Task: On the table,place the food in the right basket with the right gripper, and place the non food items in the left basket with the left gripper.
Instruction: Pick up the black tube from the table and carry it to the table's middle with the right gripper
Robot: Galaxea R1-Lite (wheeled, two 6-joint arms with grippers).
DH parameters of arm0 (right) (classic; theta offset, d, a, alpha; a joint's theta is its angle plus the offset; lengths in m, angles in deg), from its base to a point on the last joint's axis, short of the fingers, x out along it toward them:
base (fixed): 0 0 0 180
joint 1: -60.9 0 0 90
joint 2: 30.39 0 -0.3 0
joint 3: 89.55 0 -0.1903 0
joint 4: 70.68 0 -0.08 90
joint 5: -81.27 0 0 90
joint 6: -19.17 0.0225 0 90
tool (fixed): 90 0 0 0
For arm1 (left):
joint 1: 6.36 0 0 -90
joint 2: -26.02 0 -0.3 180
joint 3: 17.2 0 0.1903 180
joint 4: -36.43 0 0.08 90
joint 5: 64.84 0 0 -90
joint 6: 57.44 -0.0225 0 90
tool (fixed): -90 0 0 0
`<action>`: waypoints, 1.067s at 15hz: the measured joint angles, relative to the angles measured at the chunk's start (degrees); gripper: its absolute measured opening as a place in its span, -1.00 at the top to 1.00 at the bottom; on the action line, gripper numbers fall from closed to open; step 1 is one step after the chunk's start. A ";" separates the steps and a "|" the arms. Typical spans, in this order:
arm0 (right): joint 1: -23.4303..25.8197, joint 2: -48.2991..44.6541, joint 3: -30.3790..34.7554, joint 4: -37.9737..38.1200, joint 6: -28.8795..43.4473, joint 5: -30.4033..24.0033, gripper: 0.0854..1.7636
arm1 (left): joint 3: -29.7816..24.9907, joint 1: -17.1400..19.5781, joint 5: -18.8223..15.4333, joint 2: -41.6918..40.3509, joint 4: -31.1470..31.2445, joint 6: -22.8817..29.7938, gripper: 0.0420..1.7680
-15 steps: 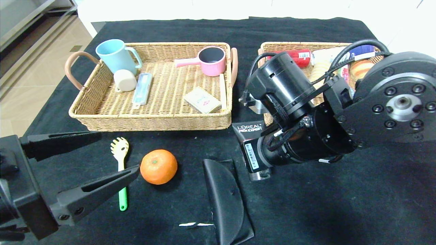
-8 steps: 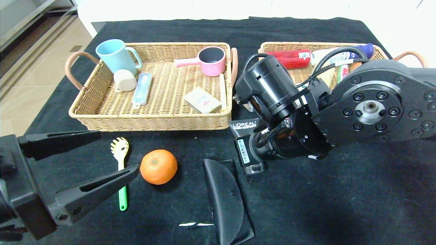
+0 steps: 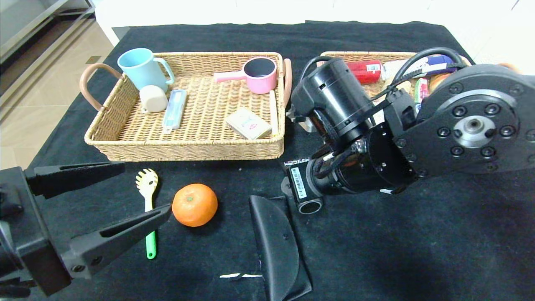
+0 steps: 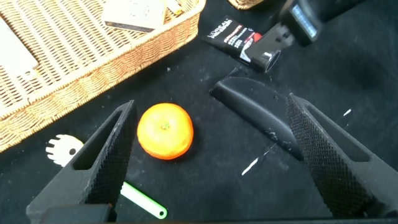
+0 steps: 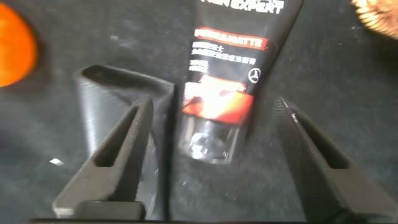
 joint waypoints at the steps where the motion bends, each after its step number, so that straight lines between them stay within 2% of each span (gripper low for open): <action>1: -0.20 -0.83 0.22 0.16 0.02 -0.02 -0.63 | 0.05 0.00 0.00 0.02 0.00 0.05 -0.94; 4: -0.41 -3.44 1.52 0.18 -0.05 -0.05 -0.72 | 0.10 0.00 0.02 0.10 0.00 0.06 -0.94; 6: -0.41 -5.79 4.50 -0.52 -0.33 0.00 -0.77 | 0.16 0.02 0.13 0.10 0.00 0.06 -0.94; 8: -0.41 -9.03 9.11 -4.55 -1.13 -2.15 -0.81 | 0.24 0.05 0.22 0.11 0.05 0.11 -0.94; 10: -0.12 -12.73 15.74 -11.52 -3.83 -5.21 -0.84 | 0.10 0.11 0.35 0.51 0.11 0.24 -0.94; 14: 2.17 -20.57 32.91 -30.00 -11.24 -11.63 -0.88 | -0.09 0.96 0.68 2.10 0.16 0.55 -0.94; 16: 4.05 -24.75 40.94 -38.23 -14.67 -14.71 -0.89 | -0.01 1.01 3.13 2.69 0.30 0.28 -0.94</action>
